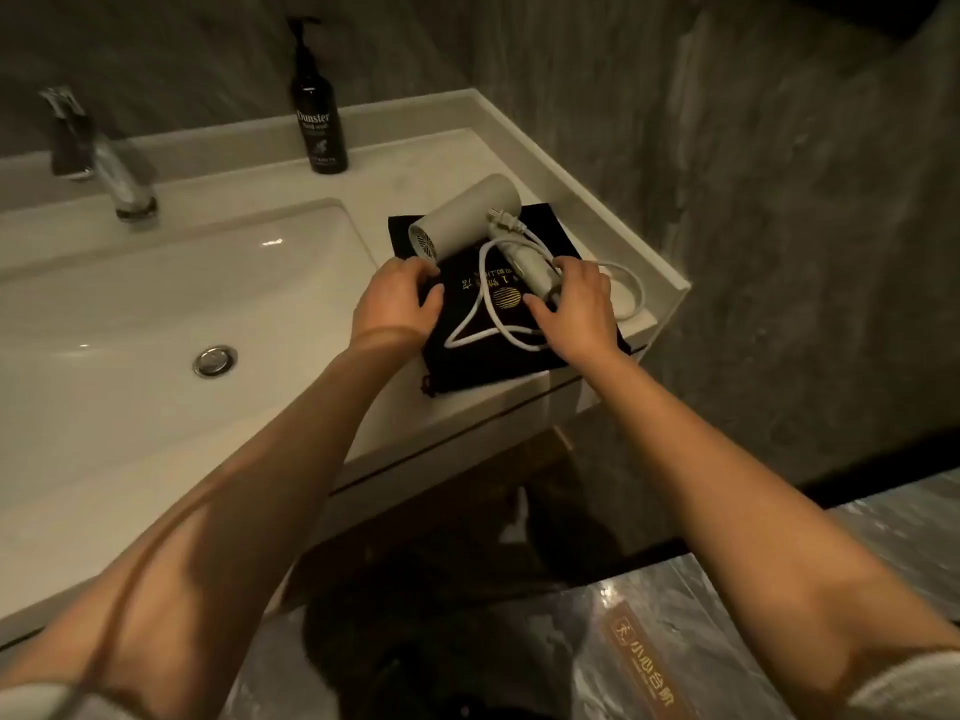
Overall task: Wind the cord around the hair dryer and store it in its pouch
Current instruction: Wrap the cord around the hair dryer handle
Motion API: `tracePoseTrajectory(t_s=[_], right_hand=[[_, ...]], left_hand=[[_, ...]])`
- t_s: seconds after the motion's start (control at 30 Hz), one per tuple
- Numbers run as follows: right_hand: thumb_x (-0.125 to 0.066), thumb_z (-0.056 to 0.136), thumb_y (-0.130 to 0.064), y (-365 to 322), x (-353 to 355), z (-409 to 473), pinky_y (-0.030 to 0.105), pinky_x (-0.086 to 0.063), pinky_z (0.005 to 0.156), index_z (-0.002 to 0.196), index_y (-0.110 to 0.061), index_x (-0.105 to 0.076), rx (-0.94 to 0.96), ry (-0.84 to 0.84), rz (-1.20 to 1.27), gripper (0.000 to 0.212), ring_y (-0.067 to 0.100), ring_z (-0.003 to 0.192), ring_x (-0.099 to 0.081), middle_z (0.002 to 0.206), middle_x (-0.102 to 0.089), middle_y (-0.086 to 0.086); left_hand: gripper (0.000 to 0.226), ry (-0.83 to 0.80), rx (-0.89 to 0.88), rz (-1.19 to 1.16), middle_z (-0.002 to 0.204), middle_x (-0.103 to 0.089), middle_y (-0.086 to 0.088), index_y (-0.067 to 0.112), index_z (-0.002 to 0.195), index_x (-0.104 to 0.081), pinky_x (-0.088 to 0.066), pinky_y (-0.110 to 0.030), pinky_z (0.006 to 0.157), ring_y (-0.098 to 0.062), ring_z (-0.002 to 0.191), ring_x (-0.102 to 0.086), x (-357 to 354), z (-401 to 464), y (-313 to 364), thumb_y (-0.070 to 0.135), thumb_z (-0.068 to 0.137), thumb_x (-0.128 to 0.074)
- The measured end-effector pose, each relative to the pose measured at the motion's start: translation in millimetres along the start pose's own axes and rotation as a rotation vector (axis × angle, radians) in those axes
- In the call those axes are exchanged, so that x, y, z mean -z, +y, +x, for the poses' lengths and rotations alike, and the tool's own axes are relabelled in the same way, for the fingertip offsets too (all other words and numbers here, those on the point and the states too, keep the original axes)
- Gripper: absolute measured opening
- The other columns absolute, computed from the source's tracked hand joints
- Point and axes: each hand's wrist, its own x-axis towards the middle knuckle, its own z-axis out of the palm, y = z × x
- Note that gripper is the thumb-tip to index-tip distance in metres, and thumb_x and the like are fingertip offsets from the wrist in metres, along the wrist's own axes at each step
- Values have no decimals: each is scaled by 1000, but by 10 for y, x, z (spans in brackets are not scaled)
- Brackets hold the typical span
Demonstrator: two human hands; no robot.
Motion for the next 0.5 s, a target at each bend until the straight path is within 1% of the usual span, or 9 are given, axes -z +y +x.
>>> tracePoseTrajectory(t_s=[0.1, 0.17, 0.3, 0.37, 0.5], right_hand=[[-62, 88, -41, -13, -84, 174, 39, -32, 108, 141, -7, -36, -70, -8, -61, 69, 34, 130, -39, 142, -43, 16], [-62, 87, -43, -4, -125, 283, 40, -31, 109, 143, -6, -33, -109, -31, -84, 73, 35, 132, -38, 145, -41, 17], [-63, 87, -42, 35, -202, 406, 42, -32, 108, 144, -6, -32, -171, -51, -71, 74, 35, 132, -39, 146, -41, 17], [-65, 86, -41, 51, -241, 430, 42, -35, 107, 144, -7, -34, -173, -49, -58, 74, 34, 130, -41, 145, -43, 15], [-67, 84, -35, 71, -248, 500, 41, -36, 106, 145, -10, -33, -176, -95, -36, 74, 34, 129, -40, 142, -41, 16]], left_hand=[[41, 15, -18, 55, 128, -52, -18, 8, 130, -52, -37, -36, 100, -31, 121, -47, -36, 253, -32, 24, 92, -57], [51, 22, -66, 77, 134, -48, -18, 7, 135, -45, -34, -36, 104, -32, 125, -42, -82, 471, -25, 26, 90, -59], [75, -75, -108, 155, 145, -38, -21, 2, 145, -29, -28, -41, 109, -35, 132, -35, -255, 939, -48, 37, 87, -63], [82, -136, -83, 181, 145, -37, -22, 2, 147, -24, -30, -44, 107, -37, 132, -36, -345, 1114, -36, 43, 87, -62], [90, -224, -13, 263, 137, -45, -22, 5, 147, -22, -39, -45, 97, -38, 123, -46, -457, 1362, -15, 55, 83, -61]])
